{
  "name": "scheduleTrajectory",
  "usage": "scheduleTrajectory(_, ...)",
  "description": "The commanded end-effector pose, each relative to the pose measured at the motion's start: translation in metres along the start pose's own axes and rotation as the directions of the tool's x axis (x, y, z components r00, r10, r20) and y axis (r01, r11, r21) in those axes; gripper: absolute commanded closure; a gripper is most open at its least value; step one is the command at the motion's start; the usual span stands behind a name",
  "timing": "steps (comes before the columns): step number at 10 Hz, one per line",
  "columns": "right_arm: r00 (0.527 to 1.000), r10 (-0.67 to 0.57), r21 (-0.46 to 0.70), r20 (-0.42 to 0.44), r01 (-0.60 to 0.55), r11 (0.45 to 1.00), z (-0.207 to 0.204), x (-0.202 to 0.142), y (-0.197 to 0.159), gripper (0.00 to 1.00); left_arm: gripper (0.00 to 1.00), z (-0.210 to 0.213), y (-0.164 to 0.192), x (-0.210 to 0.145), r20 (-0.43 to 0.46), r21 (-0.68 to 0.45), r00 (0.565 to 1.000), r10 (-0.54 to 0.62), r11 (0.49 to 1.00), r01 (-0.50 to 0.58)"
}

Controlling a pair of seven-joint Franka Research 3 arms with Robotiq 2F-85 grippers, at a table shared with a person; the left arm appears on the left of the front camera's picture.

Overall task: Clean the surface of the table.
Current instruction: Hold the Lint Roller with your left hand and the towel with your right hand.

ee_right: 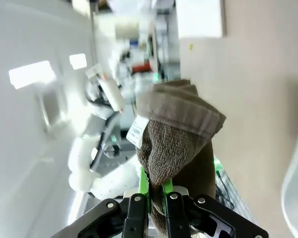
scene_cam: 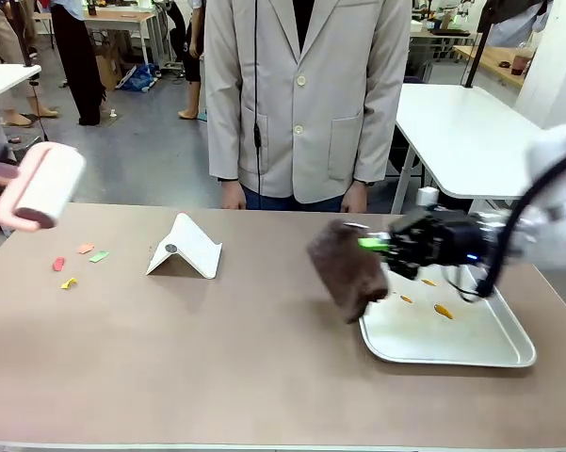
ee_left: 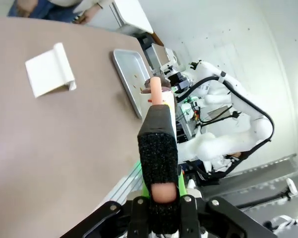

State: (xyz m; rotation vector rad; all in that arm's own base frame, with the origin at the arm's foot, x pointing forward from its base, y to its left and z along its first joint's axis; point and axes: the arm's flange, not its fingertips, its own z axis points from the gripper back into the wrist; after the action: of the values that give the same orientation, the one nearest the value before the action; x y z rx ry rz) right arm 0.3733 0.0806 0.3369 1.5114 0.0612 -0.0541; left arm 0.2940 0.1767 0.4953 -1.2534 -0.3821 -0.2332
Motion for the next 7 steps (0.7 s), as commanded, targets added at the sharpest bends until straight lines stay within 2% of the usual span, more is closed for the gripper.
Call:
scheduleTrajectory(1,0.989,-0.069,0.032,0.13,0.065,0.997,0.058,-0.023,0.022,1.0,1.0,0.035,0.028,-0.013,-0.014,-0.038,1.0,0.024,0.999,-0.024)
scheduleTrajectory(4,0.932,-0.151,0.062,0.329,0.138,0.988,0.138,-0.056,0.018,1.0,1.0,0.087,0.076,-0.042,0.045,-0.103,0.991,0.127,0.987,-0.121)
scheduleTrajectory(5,0.924,-0.172,0.069,0.341,0.158,0.985,0.151,-0.063,0.016,1.0,1.0,0.094,0.093,-0.051,0.06,-0.197,0.994,0.096,0.977,-0.082)
scheduleTrajectory(7,0.921,-0.154,0.055,0.358,0.144,0.988,0.16,-0.069,0.017,1.0,1.0,0.095,0.115,-0.066,0.099,-0.212,0.982,0.163,0.967,-0.139)
